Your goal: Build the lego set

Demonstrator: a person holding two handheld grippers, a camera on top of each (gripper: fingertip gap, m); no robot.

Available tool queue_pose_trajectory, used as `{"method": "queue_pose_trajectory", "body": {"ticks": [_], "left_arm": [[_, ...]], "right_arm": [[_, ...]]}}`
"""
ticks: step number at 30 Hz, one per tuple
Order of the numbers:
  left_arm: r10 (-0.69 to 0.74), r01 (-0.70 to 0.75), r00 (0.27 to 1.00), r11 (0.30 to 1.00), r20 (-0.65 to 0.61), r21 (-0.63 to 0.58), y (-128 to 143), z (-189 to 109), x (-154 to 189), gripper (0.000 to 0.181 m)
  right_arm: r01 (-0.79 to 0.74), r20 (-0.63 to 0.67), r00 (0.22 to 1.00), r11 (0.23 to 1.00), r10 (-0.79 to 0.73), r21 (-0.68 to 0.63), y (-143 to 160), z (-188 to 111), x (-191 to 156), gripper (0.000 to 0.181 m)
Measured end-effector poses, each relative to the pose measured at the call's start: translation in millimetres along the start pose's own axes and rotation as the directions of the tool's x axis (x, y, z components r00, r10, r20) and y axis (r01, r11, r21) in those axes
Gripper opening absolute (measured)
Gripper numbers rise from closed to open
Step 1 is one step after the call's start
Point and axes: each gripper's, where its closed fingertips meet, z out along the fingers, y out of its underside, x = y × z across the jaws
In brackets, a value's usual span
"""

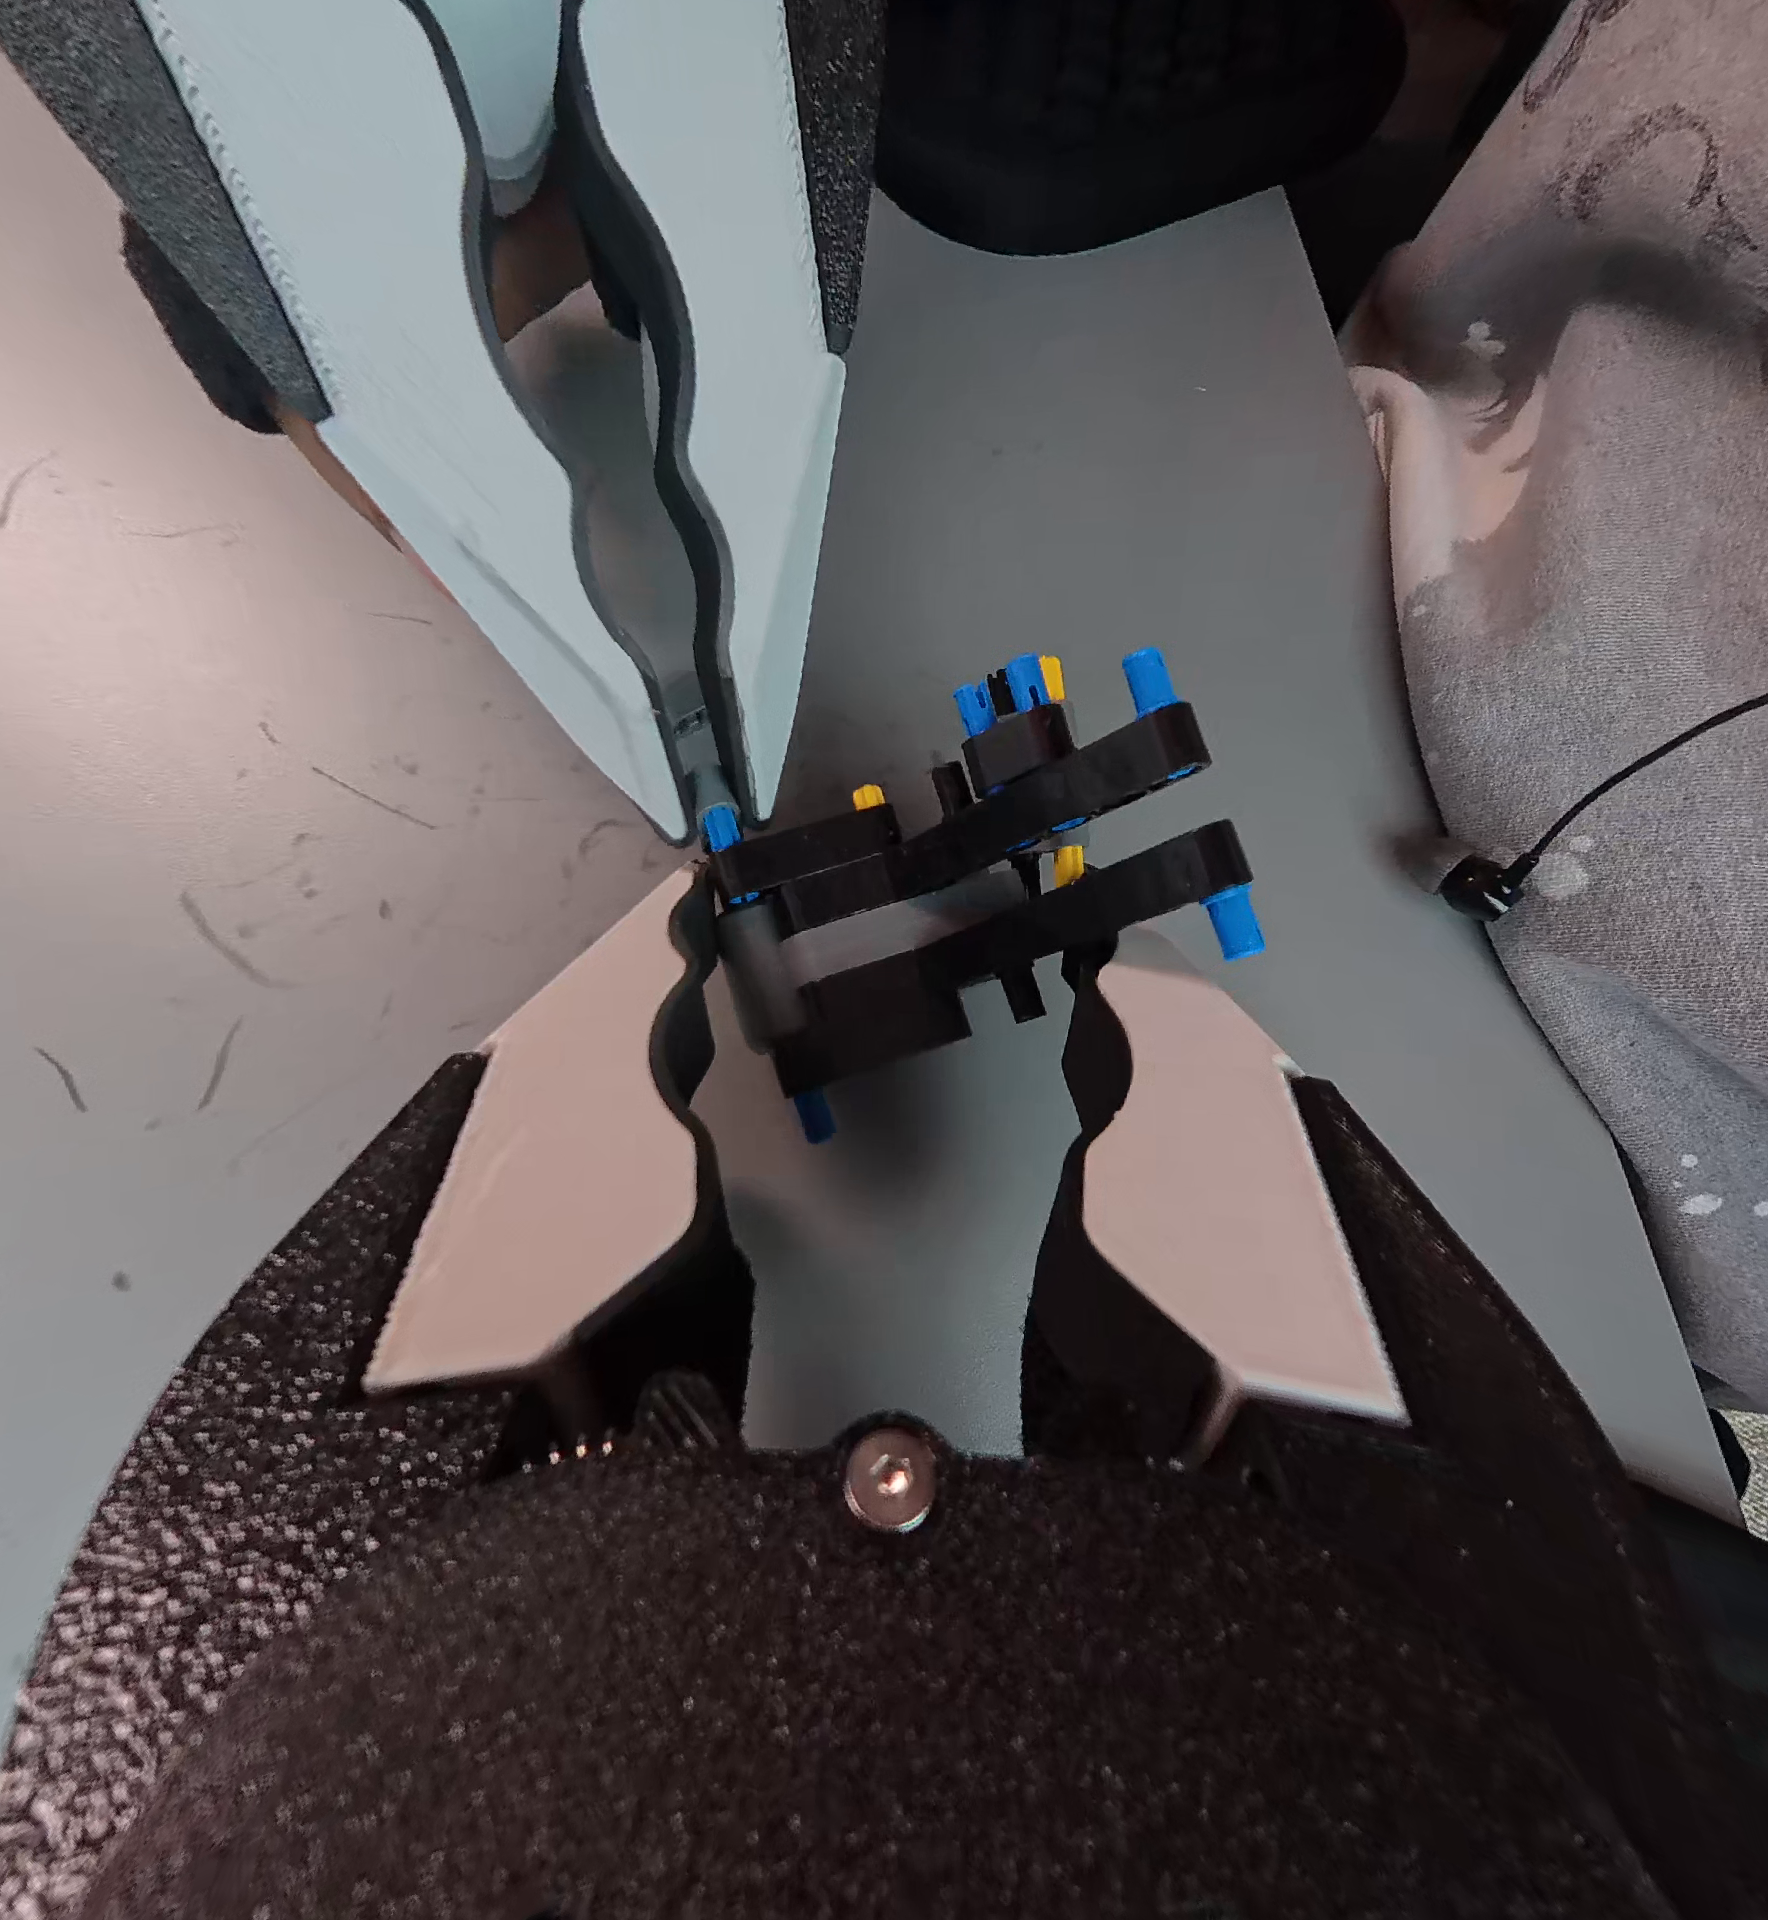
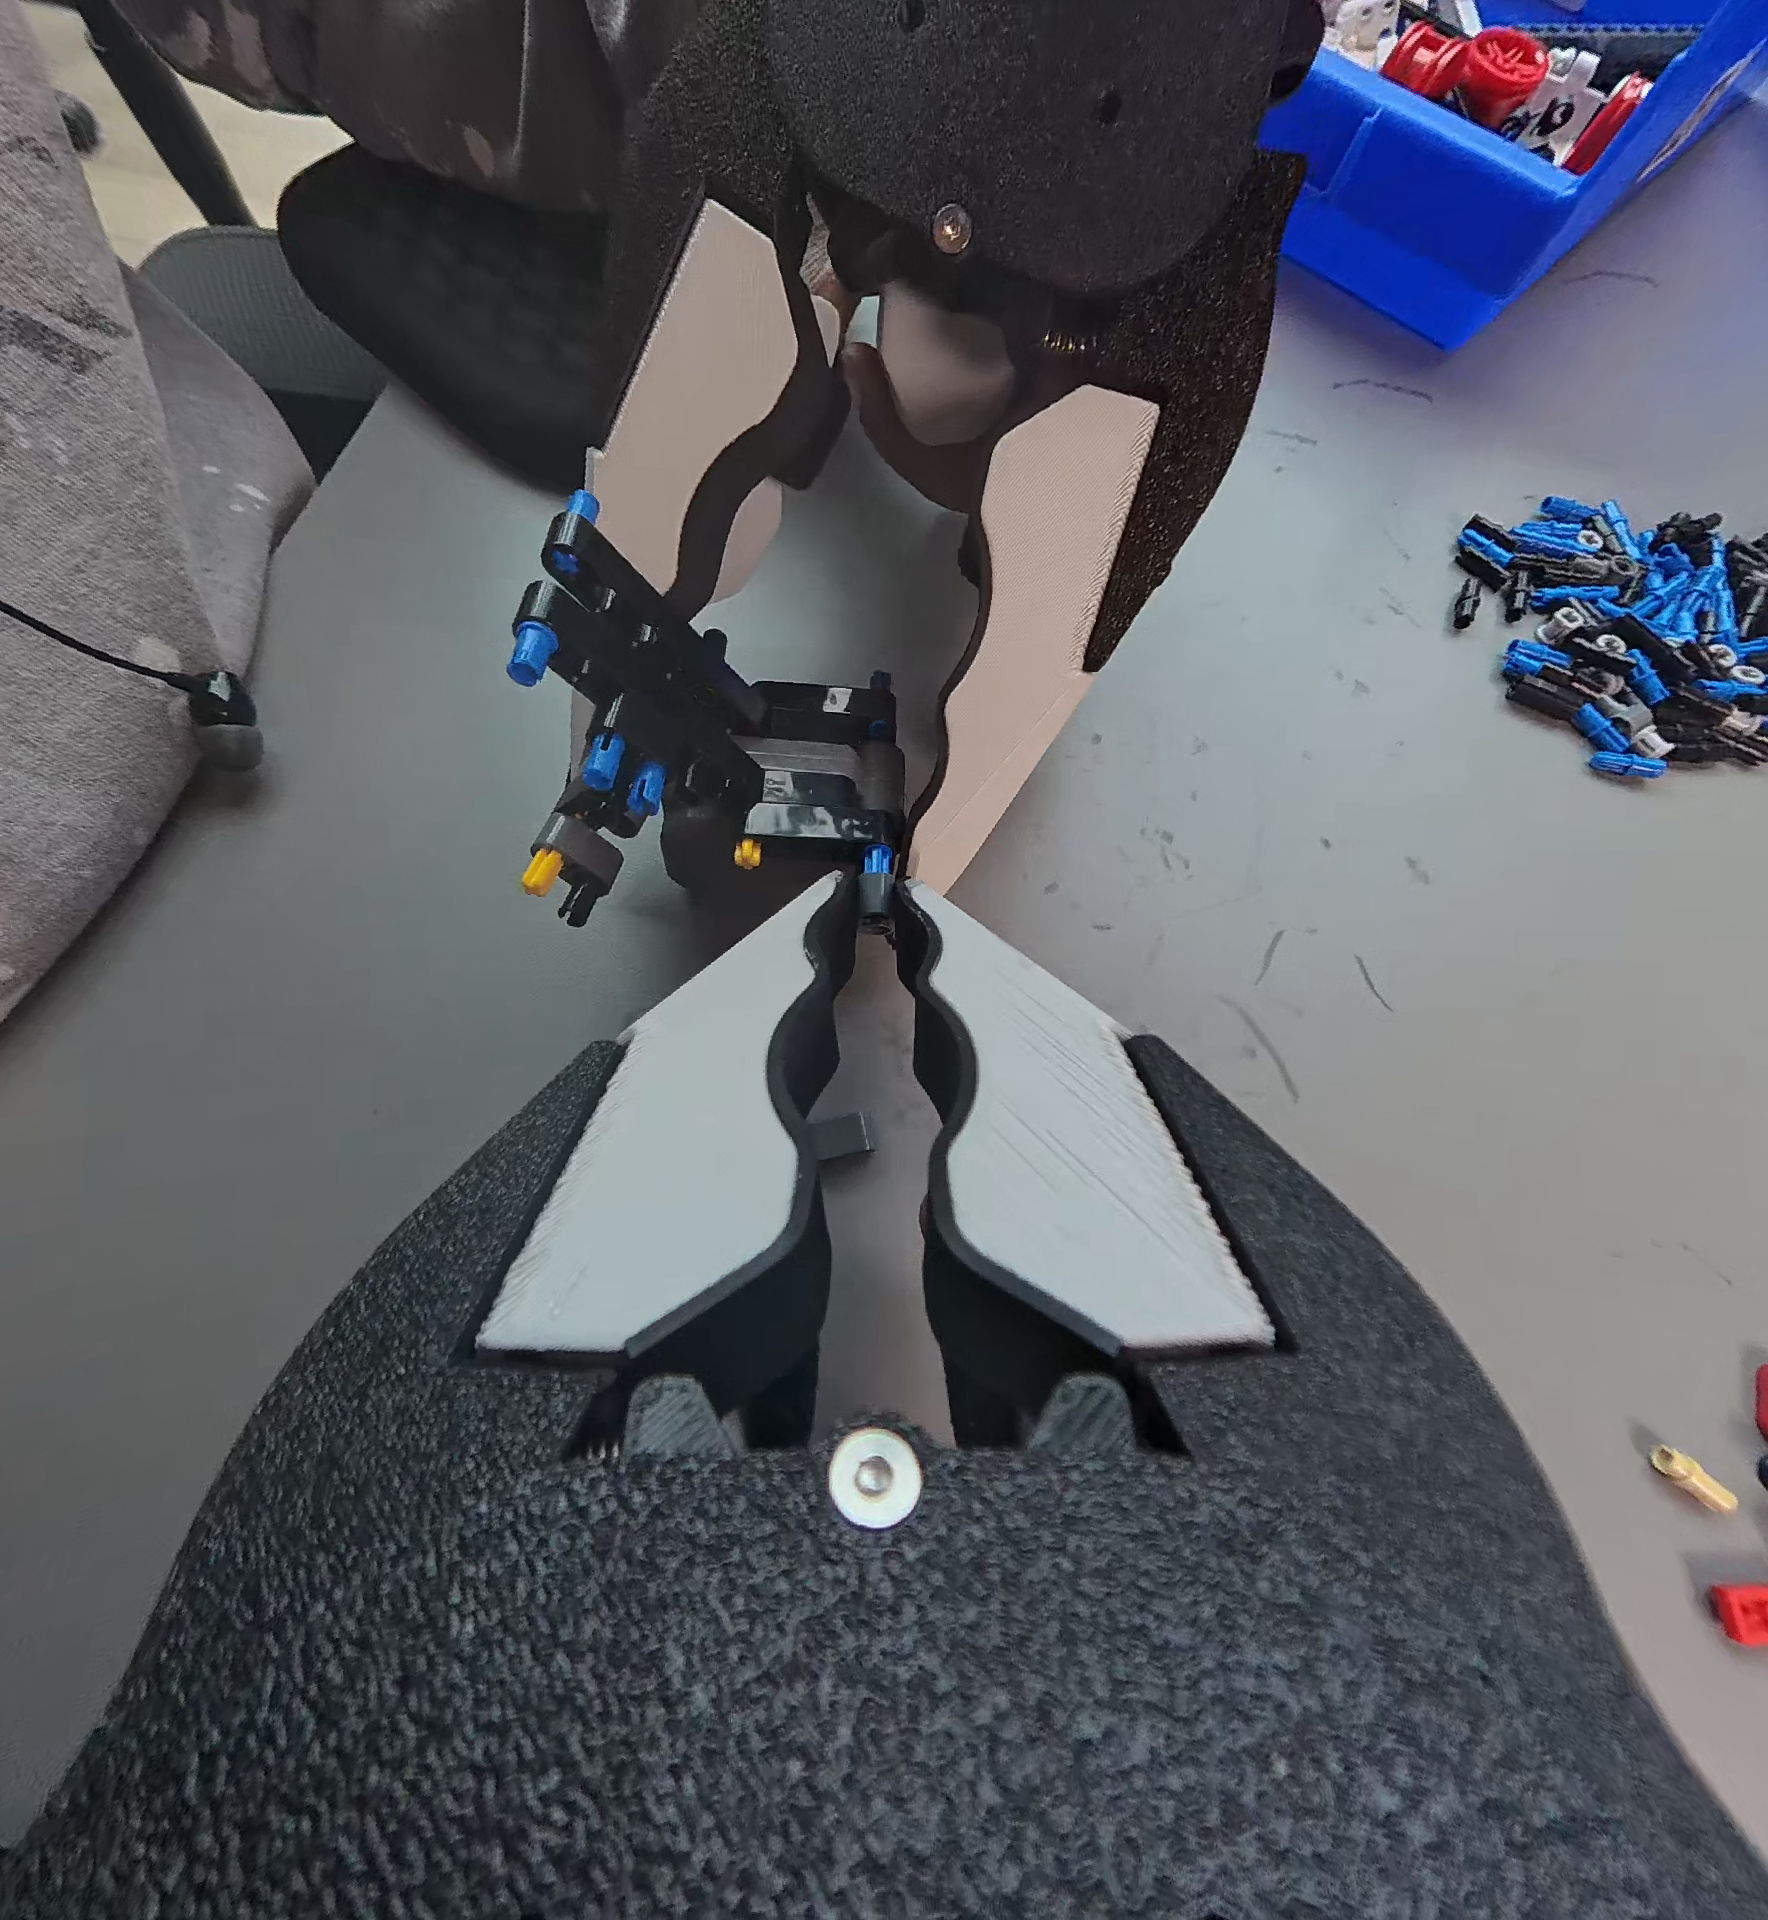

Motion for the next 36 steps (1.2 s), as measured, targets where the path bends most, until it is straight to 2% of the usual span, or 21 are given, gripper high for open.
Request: {"method": "queue_pose_trajectory", "body": {"ticks": [3,8,13,17,21,24,26,36], "left_arm": [[-0.002,0.002,1.000,1.000,-0.025,-0.010,1.8,3.1,3.8,0.067],[-0.047,0.046,0.997,0.999,-0.055,-0.015,1.7,1.5,5.3,0.073],[-0.078,0.080,0.997,0.995,-0.026,0.058,-5.6,-5.9,-0.7,0.078],[-0.111,0.108,0.994,0.990,0.019,0.086,-4.4,-18.8,-5.0,0.079],[-0.136,0.130,0.987,0.989,0.090,0.071,7.7,-20.1,-6.3,0.072],[-0.155,0.145,0.976,0.986,0.155,0.078,12.6,-22.3,-11.7,0.052],[-0.173,0.158,0.968,0.983,0.182,0.098,11.6,-22.8,-16.0,0.048],[-0.223,0.210,0.966,0.972,0.128,0.106,4.8,-13.2,-9.9,0.051]], "right_arm": [[0.011,0.026,1.000,1.000,-0.011,-0.004,0.4,4.4,-3.1,0.006],[0.069,0.021,0.997,0.994,-0.068,-0.082,0.4,4.8,-1.8,0.006],[0.042,-0.015,0.999,0.998,-0.043,-0.054,-3.5,-1.0,6.6,0.006],[0.020,-0.051,0.998,0.996,-0.024,-0.082,3.9,-4.3,9.5,0.007],[-0.025,-0.085,0.996,0.997,0.019,-0.073,9.1,-8.3,9.1,0.007],[-0.049,-0.098,0.994,0.997,0.042,-0.065,11.5,-10.2,6.9,0.007],[-0.061,-0.101,0.993,0.996,0.055,-0.059,11.9,-10.7,5.5,0.007],[-0.090,-0.127,0.989,0.994,0.082,-0.063,13.4,-10.0,4.9,0.007]]}}
